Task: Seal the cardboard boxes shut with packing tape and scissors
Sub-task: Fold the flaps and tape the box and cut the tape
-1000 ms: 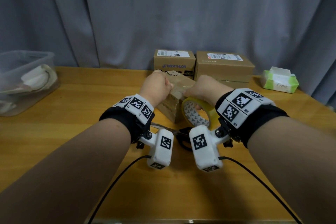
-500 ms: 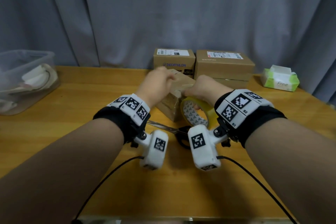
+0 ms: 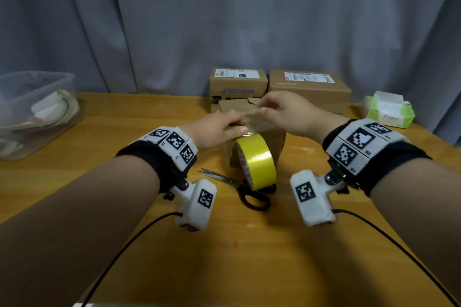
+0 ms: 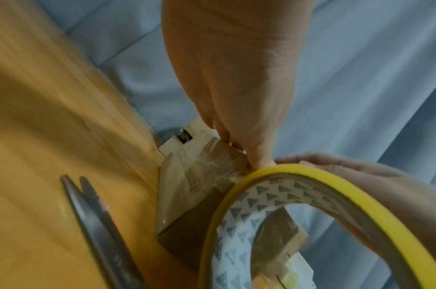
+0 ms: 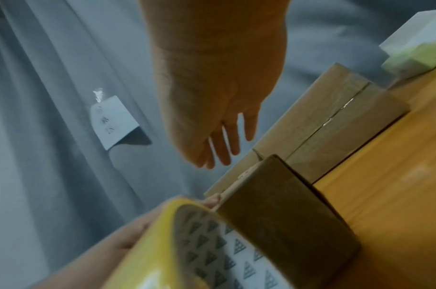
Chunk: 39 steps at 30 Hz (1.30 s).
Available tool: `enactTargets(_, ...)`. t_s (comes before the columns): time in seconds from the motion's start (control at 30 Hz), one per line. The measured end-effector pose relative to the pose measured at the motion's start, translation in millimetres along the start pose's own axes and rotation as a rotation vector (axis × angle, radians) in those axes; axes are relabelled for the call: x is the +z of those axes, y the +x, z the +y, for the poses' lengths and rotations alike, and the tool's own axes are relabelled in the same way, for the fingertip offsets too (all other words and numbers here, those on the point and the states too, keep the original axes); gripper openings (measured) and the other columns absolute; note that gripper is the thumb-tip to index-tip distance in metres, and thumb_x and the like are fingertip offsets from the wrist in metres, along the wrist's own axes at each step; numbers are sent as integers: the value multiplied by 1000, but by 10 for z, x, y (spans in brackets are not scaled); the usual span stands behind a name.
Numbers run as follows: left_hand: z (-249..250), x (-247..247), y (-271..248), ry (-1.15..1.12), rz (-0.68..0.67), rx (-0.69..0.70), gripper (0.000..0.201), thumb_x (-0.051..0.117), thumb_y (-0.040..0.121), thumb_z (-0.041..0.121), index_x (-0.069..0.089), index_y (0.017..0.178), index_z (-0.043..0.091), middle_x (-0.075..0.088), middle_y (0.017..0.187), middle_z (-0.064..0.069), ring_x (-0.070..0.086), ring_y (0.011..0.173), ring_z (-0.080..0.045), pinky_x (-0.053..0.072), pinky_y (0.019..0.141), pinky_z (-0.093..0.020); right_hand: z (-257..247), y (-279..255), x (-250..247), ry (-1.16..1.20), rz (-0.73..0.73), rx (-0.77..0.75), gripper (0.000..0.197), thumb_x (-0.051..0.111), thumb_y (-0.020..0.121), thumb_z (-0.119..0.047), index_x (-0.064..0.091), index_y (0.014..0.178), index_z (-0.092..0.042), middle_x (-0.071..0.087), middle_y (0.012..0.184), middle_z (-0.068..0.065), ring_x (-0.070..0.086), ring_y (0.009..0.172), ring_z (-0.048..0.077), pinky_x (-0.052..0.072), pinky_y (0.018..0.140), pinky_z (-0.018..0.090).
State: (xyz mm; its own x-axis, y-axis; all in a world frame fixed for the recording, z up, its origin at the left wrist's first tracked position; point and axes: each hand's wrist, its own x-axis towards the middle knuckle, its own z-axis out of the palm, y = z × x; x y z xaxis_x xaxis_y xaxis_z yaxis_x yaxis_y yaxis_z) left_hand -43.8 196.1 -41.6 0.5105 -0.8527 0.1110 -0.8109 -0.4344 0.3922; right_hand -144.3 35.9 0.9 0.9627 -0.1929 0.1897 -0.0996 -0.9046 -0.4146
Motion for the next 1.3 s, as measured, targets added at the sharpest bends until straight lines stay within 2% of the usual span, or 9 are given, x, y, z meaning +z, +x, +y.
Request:
enactTargets(0.1, -77, -28, 85, 53, -59, -11, 41, 41, 98, 36, 47, 136, 23, 19, 157, -3, 7, 146, -21, 3, 118, -39, 101, 135, 122, -91, -208, -62, 53, 36, 102, -33, 22, 152, -18, 32, 154, 3, 25, 143, 20, 15, 116, 34)
enactTargets(0.2, -90, -67, 132, 126, -51, -79, 38, 40, 97, 43, 47, 135, 39, 21, 153, -4, 14, 140, -28, 12, 115, -44, 195, 198, 326, -196, -292, -57, 59, 19, 101, -48, -1, 153, -28, 10, 160, -4, 3, 148, 17, -3, 120, 45)
enactTargets(0.37, 73, -20, 72, -73, 2, -211, 42, 41, 100, 34, 42, 140, 22, 36, 126, -8, 40, 123, -22, 27, 108, -30, 225, 179, 446, -210, -264, 12, 52, 10, 101, -50, 8, 152, -37, -1, 161, -12, -3, 148, 12, -7, 116, 51)
enactTargets(0.5, 175, 32, -110, -474, 127, -453, 33, 48, 94, 46, 50, 106, 15, 57, 97, -2, 57, 85, -15, 48, 73, -23, 244, 249, 574, -172, -241, 122, 56, 9, 100, -52, 6, 153, -33, -2, 161, -5, -6, 148, 19, 5, 116, 61)
enactTargets(0.6, 151, 40, -254, -660, 83, -494, 45, 56, 86, 55, 50, 106, 15, 63, 99, -5, 62, 93, -22, 51, 82, -30, 131, 331, 692, -238, -235, 247, 57, 14, 100, -45, 12, 153, -22, 4, 162, 5, 0, 148, 27, 12, 116, 57)
enactTargets(0.73, 85, -49, -343, -516, 218, -428, 55, 69, 80, 47, 45, 119, 17, 54, 95, 4, 51, 85, -7, 38, 63, -21, -173, 354, 541, -437, -235, 443, 61, 26, 94, -53, 31, 147, -24, 25, 152, 7, 19, 138, 37, 21, 106, 58)
enactTargets(0.83, 40, -129, -337, -228, 322, -297, 41, 66, 83, 44, 49, 111, 19, 51, 93, 8, 48, 82, -9, 36, 64, -25, -207, 295, 397, -585, -122, 154, 61, 26, 95, -58, 43, 140, -19, 39, 144, 8, 31, 132, 31, 22, 105, 50)
enactTargets(1.0, -122, -97, -329, -52, 344, -135, 34, 59, 88, 43, 58, 114, 21, 59, 114, 2, 50, 103, -11, 34, 82, -21, -22, 294, 540, -246, -317, 33, 53, 4, 98, -57, 8, 150, -45, 1, 161, -10, -4, 148, 15, -6, 118, 49)
enactTargets(1.3, -257, -164, -343, 196, 140, -138, 40, 55, 89, 48, 60, 119, 23, 53, 101, -2, 51, 101, -21, 39, 81, -29, -97, 377, 616, -285, -300, 151, 52, 6, 98, -56, 9, 149, -45, -3, 161, -10, -7, 148, 18, -9, 115, 55)
